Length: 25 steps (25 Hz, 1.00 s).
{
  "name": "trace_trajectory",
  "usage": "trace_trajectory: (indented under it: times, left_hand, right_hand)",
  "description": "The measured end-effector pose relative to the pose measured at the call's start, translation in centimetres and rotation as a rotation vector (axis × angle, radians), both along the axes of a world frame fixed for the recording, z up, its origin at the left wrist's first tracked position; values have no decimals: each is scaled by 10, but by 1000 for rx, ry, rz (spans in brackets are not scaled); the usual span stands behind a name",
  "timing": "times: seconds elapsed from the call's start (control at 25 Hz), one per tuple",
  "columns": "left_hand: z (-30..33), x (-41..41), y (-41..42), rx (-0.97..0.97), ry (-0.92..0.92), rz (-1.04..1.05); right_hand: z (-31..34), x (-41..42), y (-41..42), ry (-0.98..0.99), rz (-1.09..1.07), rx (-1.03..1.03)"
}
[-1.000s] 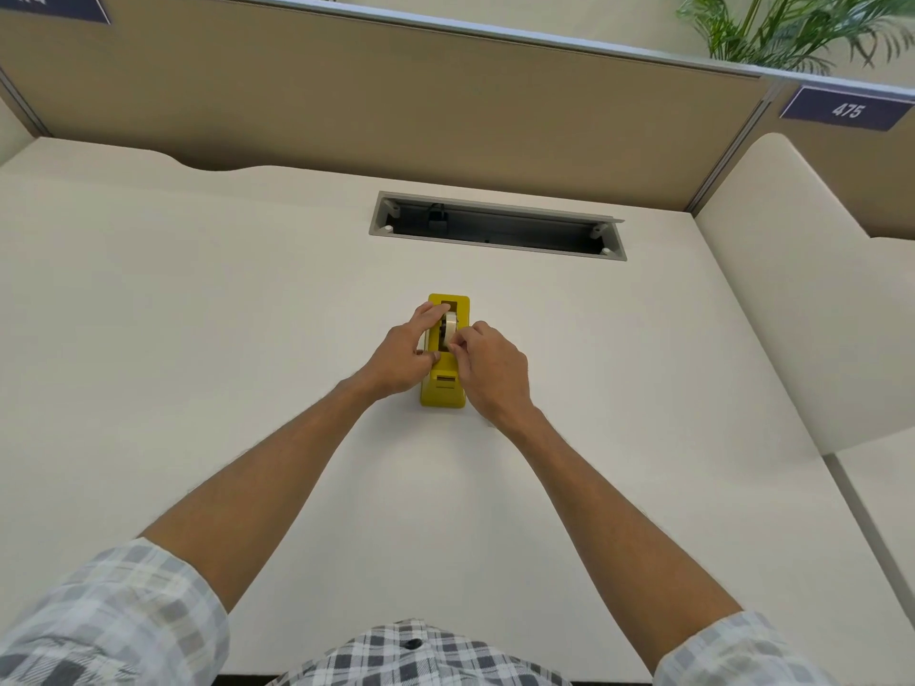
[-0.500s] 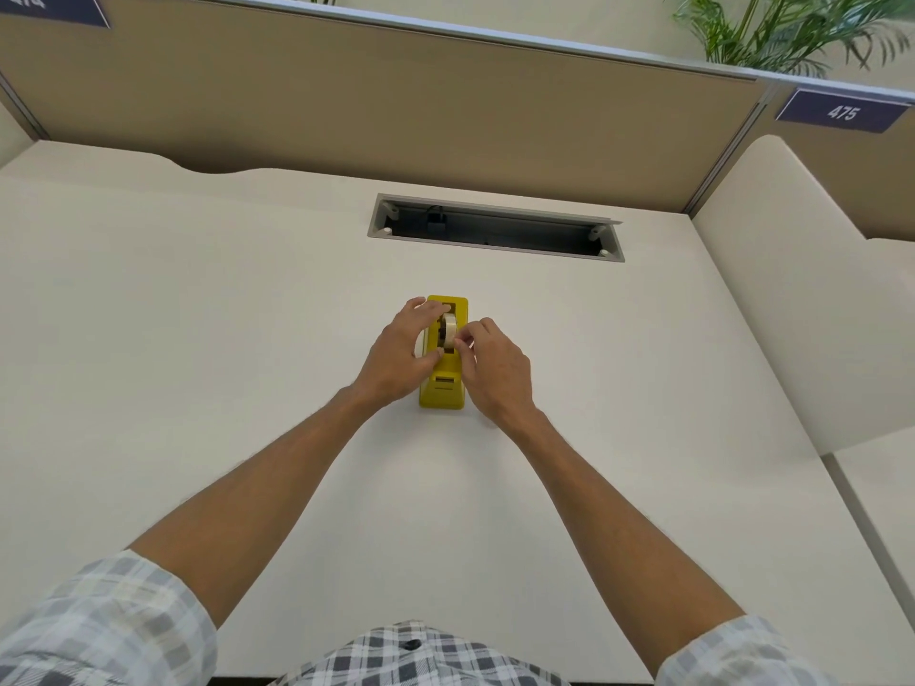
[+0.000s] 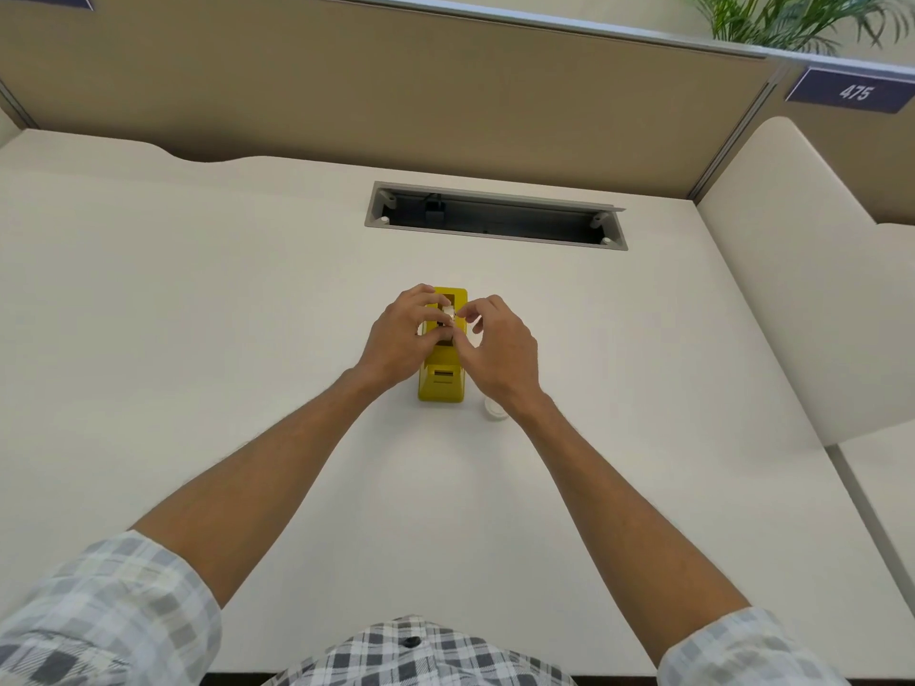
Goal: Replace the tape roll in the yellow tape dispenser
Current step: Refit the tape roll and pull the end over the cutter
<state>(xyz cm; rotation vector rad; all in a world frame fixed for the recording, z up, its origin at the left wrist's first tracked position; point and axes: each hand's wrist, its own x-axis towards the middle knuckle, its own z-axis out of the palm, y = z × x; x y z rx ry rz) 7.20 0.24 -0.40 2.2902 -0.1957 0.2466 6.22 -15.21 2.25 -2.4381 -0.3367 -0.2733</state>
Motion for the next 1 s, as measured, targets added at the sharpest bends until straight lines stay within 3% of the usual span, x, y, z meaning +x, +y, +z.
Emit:
trace_trajectory:
  times: [0.24, 1.0]
  left_hand:
    - [1, 0, 0, -44, 13, -1]
    - [2, -3, 1, -55, 34, 29]
  right_hand:
    - [-3, 4, 0, 86, 27, -88]
    - [2, 4, 5, 26, -4, -123]
